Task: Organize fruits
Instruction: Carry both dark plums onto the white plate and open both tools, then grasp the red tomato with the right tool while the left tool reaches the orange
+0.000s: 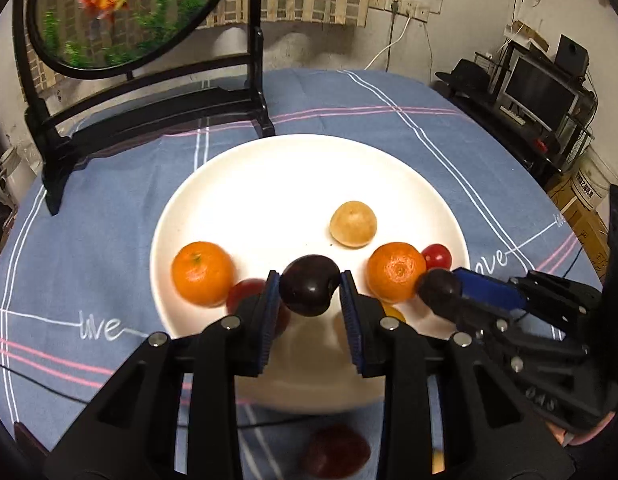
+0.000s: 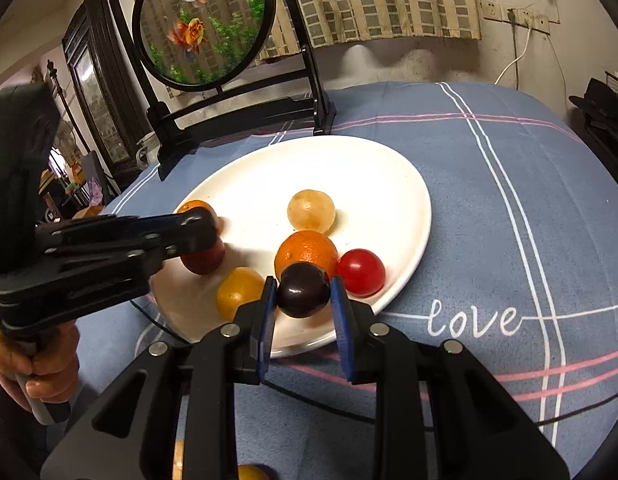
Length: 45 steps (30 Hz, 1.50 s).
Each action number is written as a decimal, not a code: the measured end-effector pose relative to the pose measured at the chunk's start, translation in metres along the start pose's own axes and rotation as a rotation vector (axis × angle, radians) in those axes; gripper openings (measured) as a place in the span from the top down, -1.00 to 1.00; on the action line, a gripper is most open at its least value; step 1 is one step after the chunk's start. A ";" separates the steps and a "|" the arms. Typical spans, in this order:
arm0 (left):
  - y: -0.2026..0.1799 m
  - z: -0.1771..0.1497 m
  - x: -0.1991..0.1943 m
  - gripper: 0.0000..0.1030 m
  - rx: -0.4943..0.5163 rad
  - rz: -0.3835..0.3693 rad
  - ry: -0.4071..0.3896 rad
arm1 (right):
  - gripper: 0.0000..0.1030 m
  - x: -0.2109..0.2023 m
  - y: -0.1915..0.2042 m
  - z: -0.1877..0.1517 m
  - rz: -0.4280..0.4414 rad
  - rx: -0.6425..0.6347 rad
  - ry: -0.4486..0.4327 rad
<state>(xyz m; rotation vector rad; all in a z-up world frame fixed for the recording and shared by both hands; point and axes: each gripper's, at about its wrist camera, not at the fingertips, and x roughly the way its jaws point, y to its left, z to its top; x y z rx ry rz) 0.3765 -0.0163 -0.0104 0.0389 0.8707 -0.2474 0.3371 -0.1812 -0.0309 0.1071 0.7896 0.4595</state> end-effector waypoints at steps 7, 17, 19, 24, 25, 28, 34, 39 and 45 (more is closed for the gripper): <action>-0.004 0.001 0.018 0.40 0.010 0.044 0.018 | 0.47 0.004 0.003 0.003 -0.003 -0.024 0.004; -0.012 -0.003 -0.012 -0.53 0.009 0.137 -0.068 | 0.26 0.003 0.011 0.003 -0.004 -0.059 0.014; -0.008 -0.010 -0.026 -0.60 -0.017 0.127 -0.081 | -0.15 -0.006 0.012 0.002 0.003 -0.052 -0.001; 0.007 -0.049 -0.072 -0.75 -0.088 0.106 -0.127 | -0.16 -0.039 0.024 -0.008 0.009 -0.100 -0.048; 0.008 -0.056 -0.078 -0.75 -0.090 0.104 -0.133 | -0.16 -0.047 0.027 -0.013 0.017 -0.111 -0.052; 0.015 -0.088 -0.102 -0.83 -0.117 0.099 -0.177 | -0.16 -0.060 0.033 -0.029 0.036 -0.129 -0.037; 0.027 -0.137 -0.104 -0.88 -0.176 0.165 -0.150 | -0.16 -0.074 0.052 -0.078 0.040 -0.222 0.043; 0.029 -0.150 -0.107 -0.88 -0.182 0.245 -0.149 | -0.16 -0.078 0.066 -0.099 0.073 -0.255 0.103; 0.032 -0.148 -0.113 -0.90 -0.190 0.253 -0.171 | -0.16 -0.078 0.076 -0.108 0.091 -0.305 0.140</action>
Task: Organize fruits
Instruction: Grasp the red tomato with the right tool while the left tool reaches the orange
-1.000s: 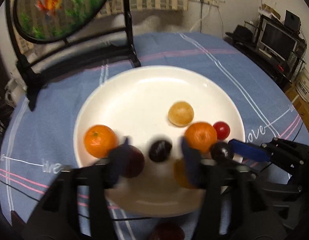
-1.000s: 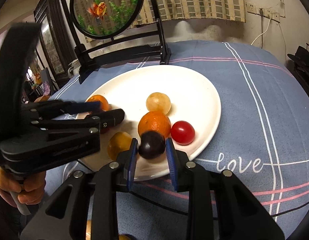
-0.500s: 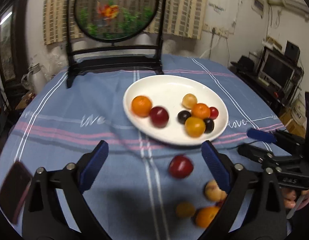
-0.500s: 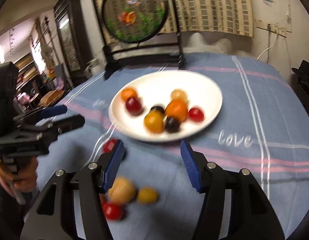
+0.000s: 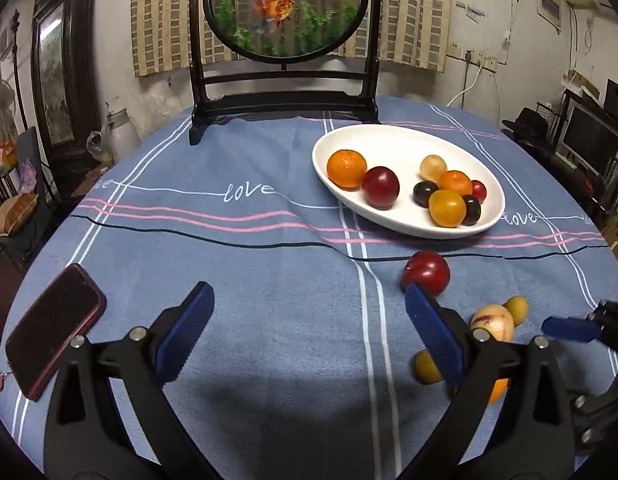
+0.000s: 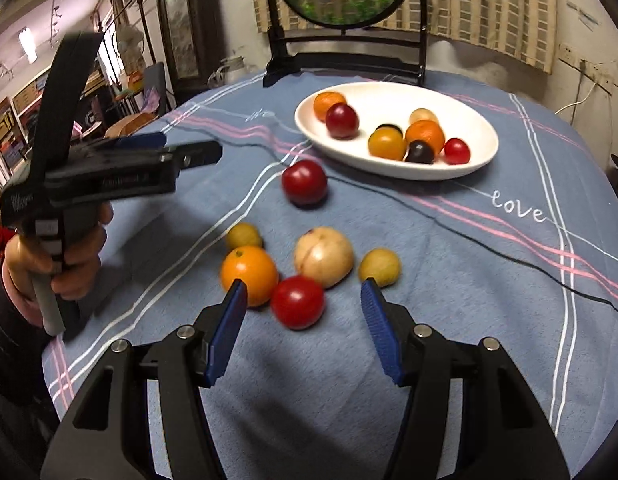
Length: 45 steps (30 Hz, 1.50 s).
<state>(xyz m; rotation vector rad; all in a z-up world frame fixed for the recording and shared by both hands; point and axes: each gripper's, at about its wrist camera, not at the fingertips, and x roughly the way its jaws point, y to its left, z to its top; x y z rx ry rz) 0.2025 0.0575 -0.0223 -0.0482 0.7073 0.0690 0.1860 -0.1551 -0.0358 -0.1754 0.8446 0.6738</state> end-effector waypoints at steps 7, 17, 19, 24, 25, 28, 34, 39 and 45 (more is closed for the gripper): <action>-0.002 0.000 0.001 -0.90 0.006 0.002 0.000 | 0.11 0.012 0.001 -0.007 0.007 0.018 0.057; -0.002 0.000 0.002 -0.90 0.008 -0.006 0.007 | 0.21 0.018 0.001 -0.005 0.030 0.025 0.064; -0.001 0.000 0.002 -0.90 0.003 -0.006 0.007 | 0.24 0.019 0.000 -0.005 0.034 0.030 0.065; -0.001 0.000 0.003 -0.90 0.000 -0.007 0.009 | 0.36 0.021 0.002 -0.004 0.044 0.024 0.067; -0.001 0.000 0.003 -0.90 0.002 -0.006 0.009 | 0.38 0.020 0.001 -0.004 0.044 0.026 0.064; -0.003 -0.001 0.002 -0.90 0.010 -0.045 0.016 | 0.38 0.016 -0.002 -0.004 0.052 0.039 0.054; -0.037 -0.015 -0.026 -0.73 0.211 -0.275 -0.039 | 0.38 -0.008 -0.016 0.001 0.062 0.102 -0.022; -0.065 -0.034 -0.031 -0.33 0.360 -0.351 -0.023 | 0.38 -0.021 -0.037 -0.001 0.039 0.191 -0.059; -0.076 -0.045 -0.022 0.07 0.412 -0.367 0.032 | 0.38 -0.021 -0.040 -0.003 0.045 0.214 -0.048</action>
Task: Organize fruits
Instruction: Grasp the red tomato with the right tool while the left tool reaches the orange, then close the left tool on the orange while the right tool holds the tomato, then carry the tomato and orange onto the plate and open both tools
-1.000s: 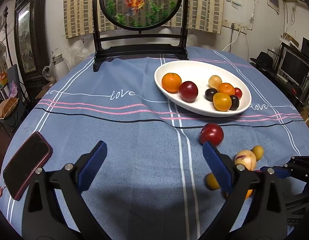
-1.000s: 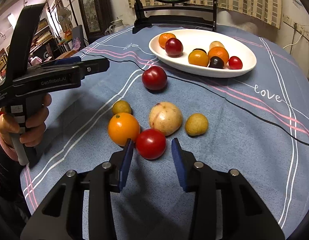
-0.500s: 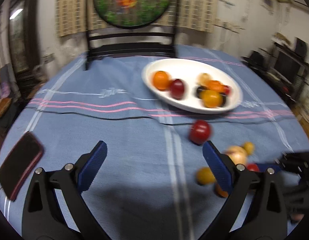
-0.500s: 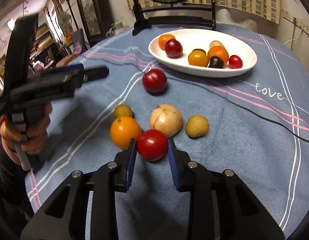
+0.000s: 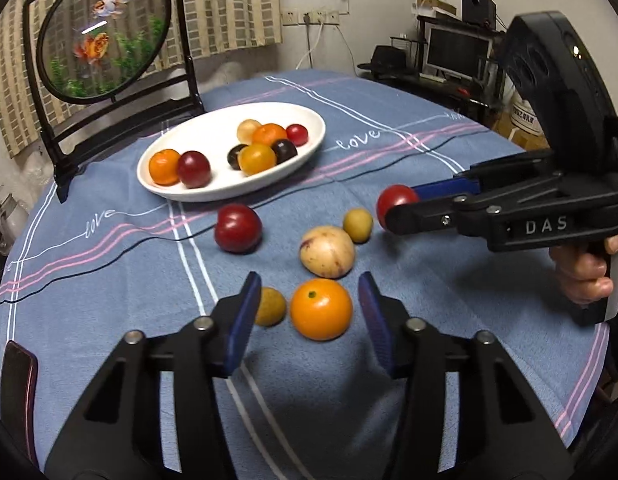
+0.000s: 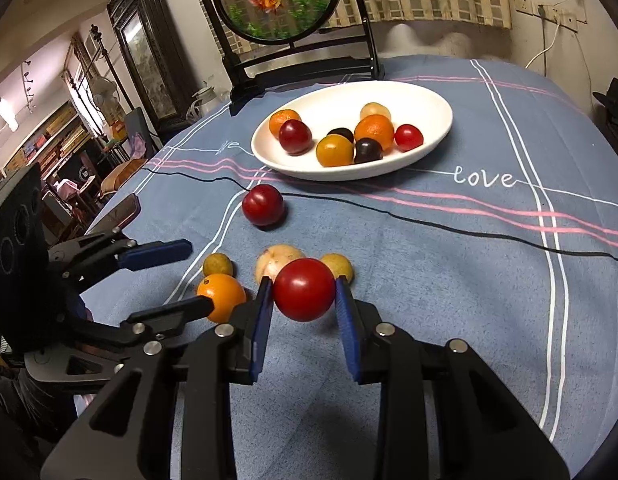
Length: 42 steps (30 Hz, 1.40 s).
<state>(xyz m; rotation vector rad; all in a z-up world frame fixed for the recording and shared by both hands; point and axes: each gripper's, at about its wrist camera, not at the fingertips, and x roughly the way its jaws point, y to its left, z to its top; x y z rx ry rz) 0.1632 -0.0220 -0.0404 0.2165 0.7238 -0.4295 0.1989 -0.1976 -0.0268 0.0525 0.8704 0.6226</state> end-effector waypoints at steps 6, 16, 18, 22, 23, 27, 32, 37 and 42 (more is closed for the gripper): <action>-0.007 -0.001 0.006 0.11 0.028 -0.022 0.029 | 0.38 0.001 0.003 -0.001 -0.004 -0.015 0.013; -0.012 0.003 0.018 0.10 0.053 -0.048 0.070 | 0.38 0.001 0.001 -0.001 -0.003 -0.007 0.014; -0.012 0.005 0.031 0.10 0.053 -0.046 0.121 | 0.38 0.001 0.000 -0.002 -0.003 -0.005 0.014; -0.004 0.004 0.041 0.21 0.015 -0.063 0.173 | 0.38 0.000 0.000 -0.002 -0.003 -0.002 0.012; -0.001 0.003 0.041 0.22 0.002 -0.071 0.173 | 0.38 -0.001 0.000 -0.002 -0.001 -0.003 0.010; -0.002 0.003 0.040 0.22 -0.001 -0.071 0.171 | 0.38 -0.001 0.001 -0.002 0.000 -0.007 0.008; 0.002 0.003 0.035 0.22 -0.023 -0.066 0.150 | 0.38 0.000 0.001 -0.003 -0.002 -0.007 0.011; 0.005 0.004 0.023 0.23 -0.046 -0.075 0.101 | 0.38 -0.001 0.003 -0.002 0.011 -0.020 0.005; 0.029 0.020 0.016 0.23 -0.164 -0.148 0.066 | 0.38 -0.006 0.000 0.011 0.023 -0.019 -0.050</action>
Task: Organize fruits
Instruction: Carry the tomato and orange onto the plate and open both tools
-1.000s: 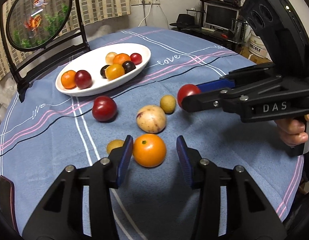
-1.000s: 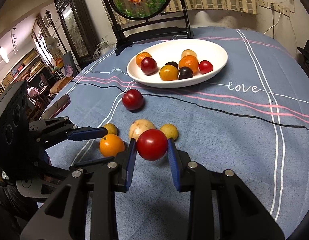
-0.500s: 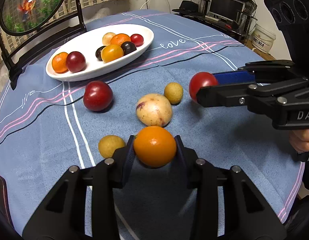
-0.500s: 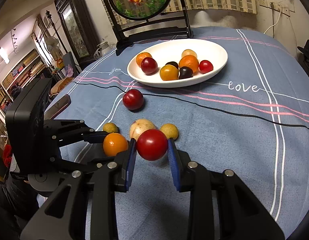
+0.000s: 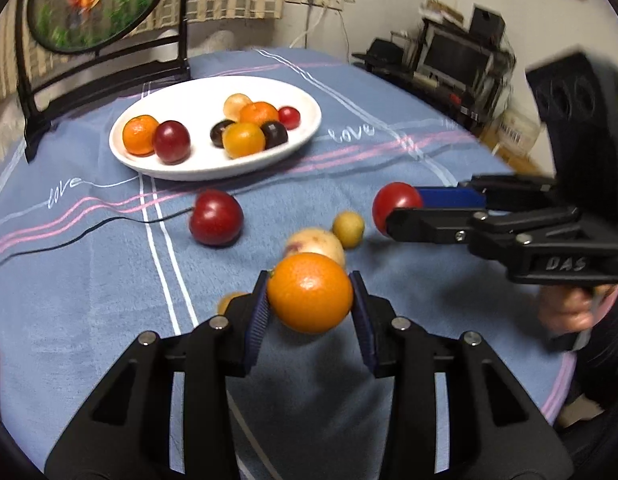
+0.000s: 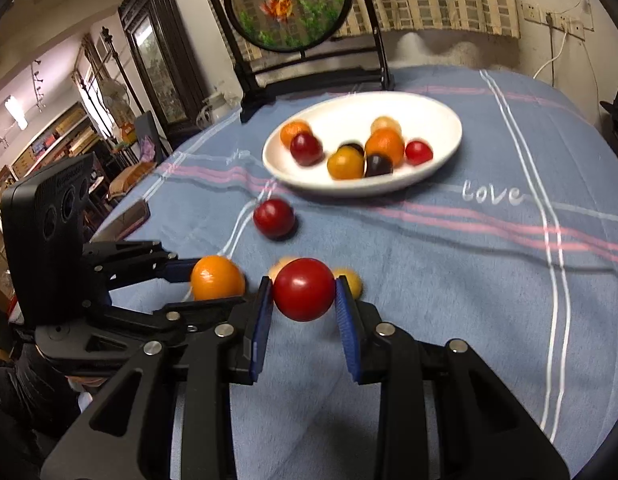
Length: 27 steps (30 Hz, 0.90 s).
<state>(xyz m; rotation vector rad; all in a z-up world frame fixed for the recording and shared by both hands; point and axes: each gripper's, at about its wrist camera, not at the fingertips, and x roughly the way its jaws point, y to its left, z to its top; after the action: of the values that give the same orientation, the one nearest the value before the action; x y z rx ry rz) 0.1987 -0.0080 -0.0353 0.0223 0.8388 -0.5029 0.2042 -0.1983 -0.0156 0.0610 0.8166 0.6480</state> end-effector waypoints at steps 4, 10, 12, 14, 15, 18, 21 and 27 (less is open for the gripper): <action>0.023 0.036 -0.005 0.23 -0.065 0.097 -0.062 | 0.38 0.007 -0.010 0.029 -0.036 0.023 -0.063; 0.053 0.098 0.018 0.23 -0.122 0.198 -0.099 | 0.38 0.041 -0.029 0.077 -0.216 0.024 -0.135; 0.062 0.114 0.032 0.23 -0.135 0.228 -0.090 | 0.38 0.056 -0.041 0.089 -0.218 0.064 -0.131; 0.069 0.126 0.046 0.23 -0.150 0.244 -0.080 | 0.38 0.069 -0.050 0.101 -0.237 0.084 -0.133; 0.073 0.132 0.052 0.23 -0.160 0.252 -0.073 | 0.38 0.074 -0.054 0.105 -0.249 0.086 -0.133; 0.086 0.147 0.072 0.23 -0.186 0.271 -0.060 | 0.38 0.089 -0.067 0.117 -0.263 0.101 -0.131; 0.092 0.156 0.089 0.23 -0.200 0.272 -0.041 | 0.38 0.099 -0.078 0.123 -0.260 0.111 -0.120; 0.093 0.162 0.108 0.20 -0.190 0.298 -0.022 | 0.38 0.113 -0.085 0.124 -0.233 0.104 -0.084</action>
<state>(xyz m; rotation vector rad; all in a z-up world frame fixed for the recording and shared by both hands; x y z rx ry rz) 0.4143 -0.0053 -0.0197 -0.0323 0.8416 -0.1425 0.3910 -0.1793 -0.0288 0.0852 0.7626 0.3809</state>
